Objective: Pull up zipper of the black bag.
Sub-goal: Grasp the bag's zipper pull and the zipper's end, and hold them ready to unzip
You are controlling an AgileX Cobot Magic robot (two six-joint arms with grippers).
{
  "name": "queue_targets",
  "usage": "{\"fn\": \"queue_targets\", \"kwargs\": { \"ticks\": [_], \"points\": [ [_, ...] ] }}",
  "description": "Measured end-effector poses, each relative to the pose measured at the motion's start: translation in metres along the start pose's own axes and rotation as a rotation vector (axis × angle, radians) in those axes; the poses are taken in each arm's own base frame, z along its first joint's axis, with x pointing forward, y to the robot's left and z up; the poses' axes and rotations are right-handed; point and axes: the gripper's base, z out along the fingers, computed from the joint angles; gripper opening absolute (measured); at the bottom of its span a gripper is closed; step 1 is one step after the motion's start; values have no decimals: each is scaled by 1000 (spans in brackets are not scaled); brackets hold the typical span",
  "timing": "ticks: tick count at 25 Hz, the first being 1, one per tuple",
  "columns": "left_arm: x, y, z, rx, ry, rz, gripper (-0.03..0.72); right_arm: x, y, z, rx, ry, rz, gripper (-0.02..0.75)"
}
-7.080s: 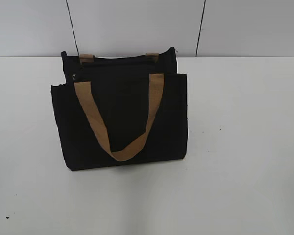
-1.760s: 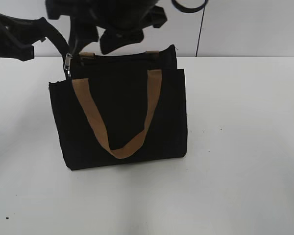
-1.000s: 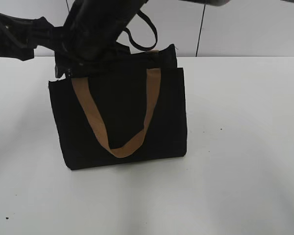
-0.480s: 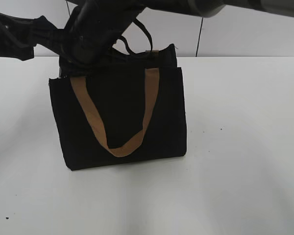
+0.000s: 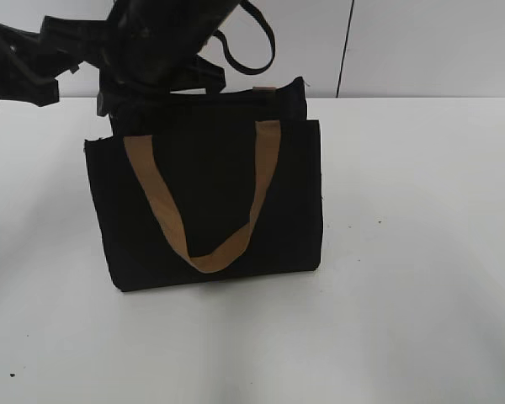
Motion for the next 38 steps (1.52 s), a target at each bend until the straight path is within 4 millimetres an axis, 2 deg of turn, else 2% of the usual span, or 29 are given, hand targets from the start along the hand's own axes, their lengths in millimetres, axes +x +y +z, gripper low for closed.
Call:
{"fn": "queue_targets", "kwargs": {
  "ticks": [4, 14, 21, 26, 32, 38],
  "points": [
    [2, 0, 0, -9, 25, 6, 32, 0, 5, -10, -22, 1, -17, 54],
    [5, -2, 1, -4, 58, 28, 32, 11, 2, -14, 7, 128, -113, 52],
    [8, -1, 1, -14, 82, 28, 32, 4, 0, -23, -41, 118, -82, 52],
    [8, -1, 1, -14, 83, 28, 32, -6, -11, -32, -100, 124, -33, 52],
    [7, -5, 2, 8, 71, 41, 32, -12, -29, -39, -118, 161, -84, 49],
    [4, -5, 1, 4, 67, 46, 32, -13, -32, -38, -137, 163, -151, 44]
  ]
}}
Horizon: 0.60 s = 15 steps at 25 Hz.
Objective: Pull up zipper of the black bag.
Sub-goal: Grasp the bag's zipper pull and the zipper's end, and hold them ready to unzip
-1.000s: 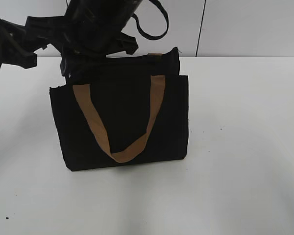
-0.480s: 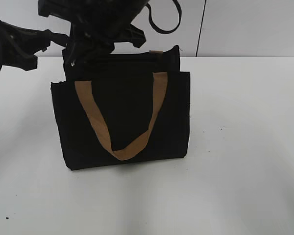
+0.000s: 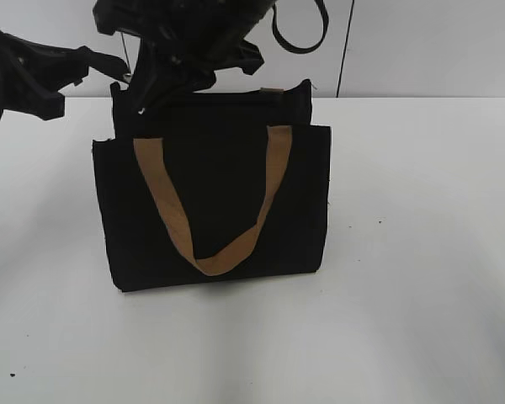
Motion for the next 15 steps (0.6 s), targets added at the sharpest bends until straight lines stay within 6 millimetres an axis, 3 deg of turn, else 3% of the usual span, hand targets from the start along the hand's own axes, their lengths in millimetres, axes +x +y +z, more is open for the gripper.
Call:
{"fn": "queue_targets", "kwargs": {
  "ticks": [7, 15],
  "points": [
    [-9, 1, -8, -31, -6, 18, 32, 2, -8, 19, -25, 38, -34, 42],
    [-9, 4, -14, -78, 56, 62, 32, 2, -13, 22, 17, 52, -101, 41]
  ]
}}
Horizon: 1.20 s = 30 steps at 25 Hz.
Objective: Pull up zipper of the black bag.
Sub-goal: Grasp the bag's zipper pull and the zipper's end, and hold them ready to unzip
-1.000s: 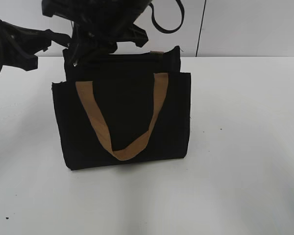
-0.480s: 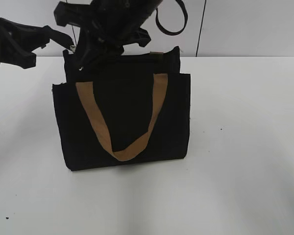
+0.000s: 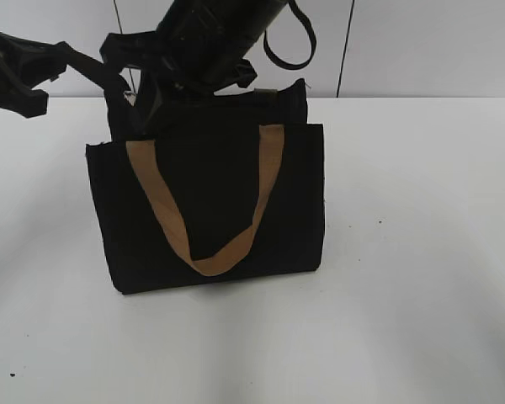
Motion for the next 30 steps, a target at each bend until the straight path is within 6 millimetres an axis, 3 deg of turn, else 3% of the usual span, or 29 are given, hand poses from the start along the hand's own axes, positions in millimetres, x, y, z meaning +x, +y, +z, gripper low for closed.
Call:
{"fn": "queue_targets", "kwargs": {
  "ticks": [12, 17, 30],
  "points": [
    [3, 4, -3, -47, 55, 5, 32, 7, -12, -2, 132, 91, -89, 33],
    [4, 3, -3, -46, 56, 3, 32, 7, -8, -12, 152, 79, -110, 32],
    [25, -3, -8, -49, 124, -47, 32, 13, -25, -26, 369, 177, -222, -10]
  ]
}}
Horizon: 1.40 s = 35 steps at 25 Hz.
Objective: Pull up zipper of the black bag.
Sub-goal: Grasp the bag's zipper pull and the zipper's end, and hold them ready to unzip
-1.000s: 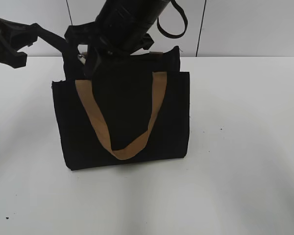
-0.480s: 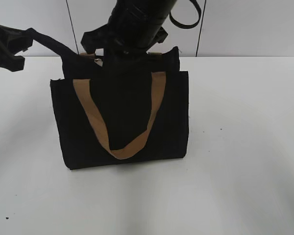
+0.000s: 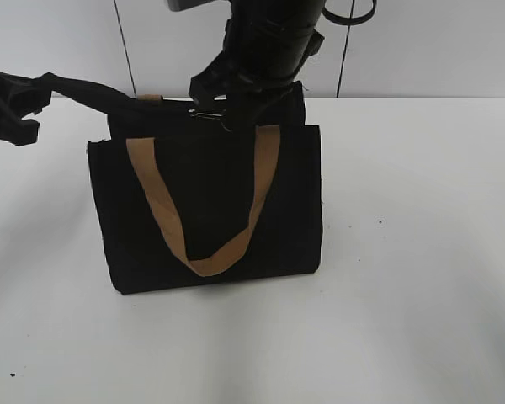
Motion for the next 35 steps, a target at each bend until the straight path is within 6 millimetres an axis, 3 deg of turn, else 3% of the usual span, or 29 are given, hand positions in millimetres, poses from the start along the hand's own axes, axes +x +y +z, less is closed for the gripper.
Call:
{"fn": "queue_targets", "kwargs": {
  "ticks": [9, 15, 27, 35],
  "points": [
    [-1, 0, 0, 4, -8, 1, 32, 2, -4, -17, 62, -22, -27, -10],
    [-2, -2, -1, 13, -20, 5, 32, 5, -20, -32, 67, -52, 20, -10],
    [-2, -2, -1, 2, -5, 9, 32, 9, -31, -32, 16, -62, 71, -10],
    [2, 3, -2, -33, 34, -3, 32, 28, -40, -28, 79, 18, 49, -10]
  ]
}}
